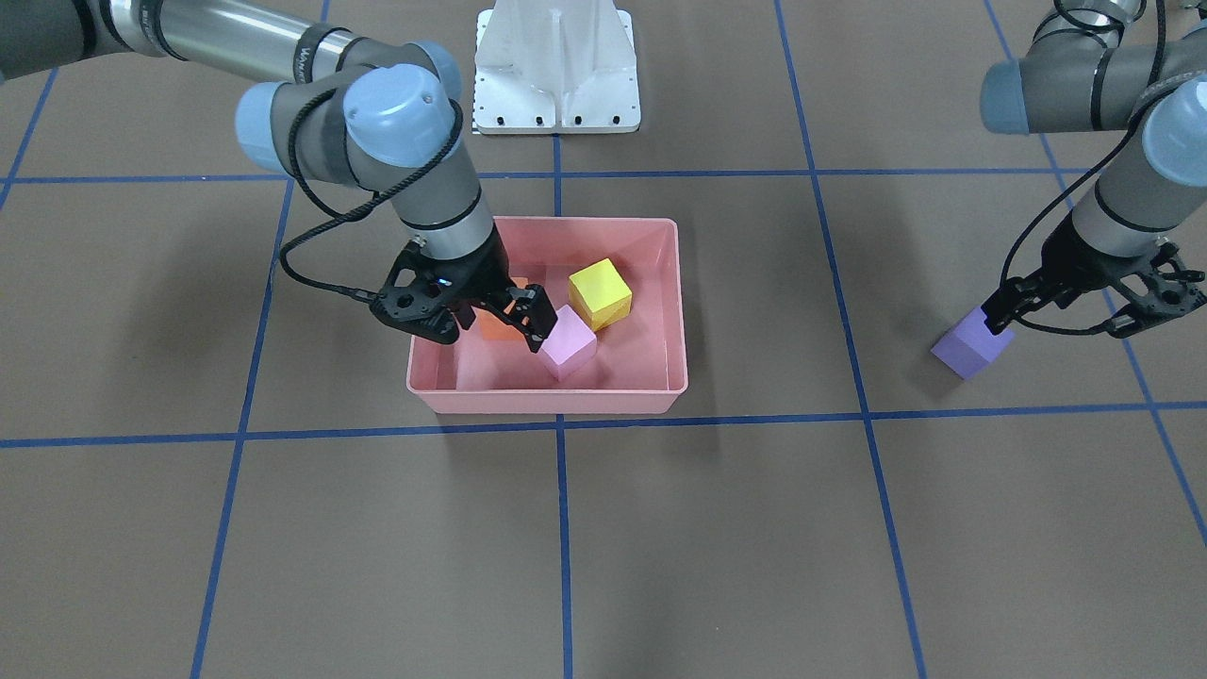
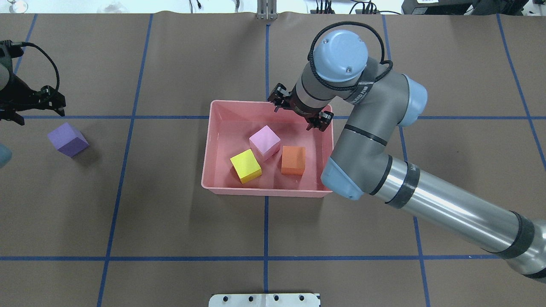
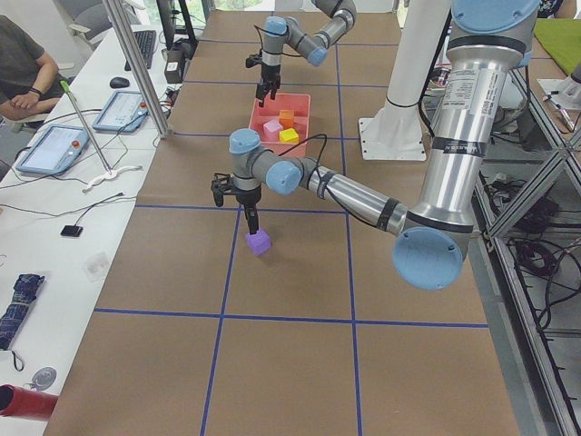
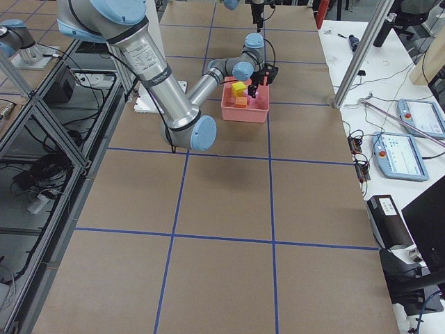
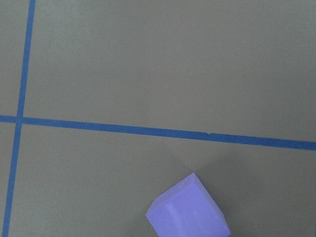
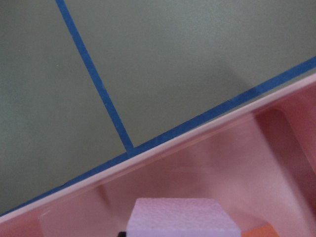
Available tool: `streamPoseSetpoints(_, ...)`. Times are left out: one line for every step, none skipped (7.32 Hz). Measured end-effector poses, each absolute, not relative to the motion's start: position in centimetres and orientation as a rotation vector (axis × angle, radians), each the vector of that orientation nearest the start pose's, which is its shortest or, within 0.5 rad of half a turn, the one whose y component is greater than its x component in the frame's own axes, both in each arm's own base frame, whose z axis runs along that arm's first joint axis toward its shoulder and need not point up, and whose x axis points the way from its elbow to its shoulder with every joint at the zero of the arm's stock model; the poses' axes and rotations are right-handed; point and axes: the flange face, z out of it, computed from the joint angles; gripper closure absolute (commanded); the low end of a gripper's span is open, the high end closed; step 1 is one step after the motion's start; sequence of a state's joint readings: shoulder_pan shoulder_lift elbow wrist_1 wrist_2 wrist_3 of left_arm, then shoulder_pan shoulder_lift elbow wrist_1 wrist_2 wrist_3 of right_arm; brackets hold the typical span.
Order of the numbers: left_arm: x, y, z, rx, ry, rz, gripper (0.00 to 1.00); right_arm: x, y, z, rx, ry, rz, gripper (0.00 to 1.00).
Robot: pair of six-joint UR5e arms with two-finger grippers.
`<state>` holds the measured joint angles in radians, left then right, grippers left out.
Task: Place blocks into pink bin with both arms
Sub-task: 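Grasp the purple cube with the left gripper while the right gripper withdraws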
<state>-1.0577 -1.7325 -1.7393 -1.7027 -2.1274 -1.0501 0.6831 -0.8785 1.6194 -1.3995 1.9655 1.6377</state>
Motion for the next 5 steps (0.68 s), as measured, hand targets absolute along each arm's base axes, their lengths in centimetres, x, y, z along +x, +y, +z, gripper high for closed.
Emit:
streamPoseSetpoints(21.3,-53.8,50.3,-0.08,0.734,-0.451,0.0,-44.2,-51.5,21.6,-0.094,-0.994,0.506,0.0)
streamPoseSetpoints(21.7,-54.1,51.9,-0.087,0.748,-0.486,0.0,-41.4,-51.9,23.1,-0.101,-0.997,0.493,0.0)
streamPoseSetpoints(22.6,-54.1,52.8,-0.1,0.755,-0.506,0.0,-40.1,-52.1,24.2,-0.1,-0.995,0.479,0.0)
streamPoseSetpoints(24.0,-53.7,52.9,-0.118,0.757,-0.518,0.0,-39.5,-52.1,24.6,-0.098,-0.994,0.472,0.0)
streamPoseSetpoints(25.1,-53.4,52.9,-0.13,0.755,-0.522,0.0,-39.3,-52.2,24.8,-0.096,-0.994,0.469,0.0)
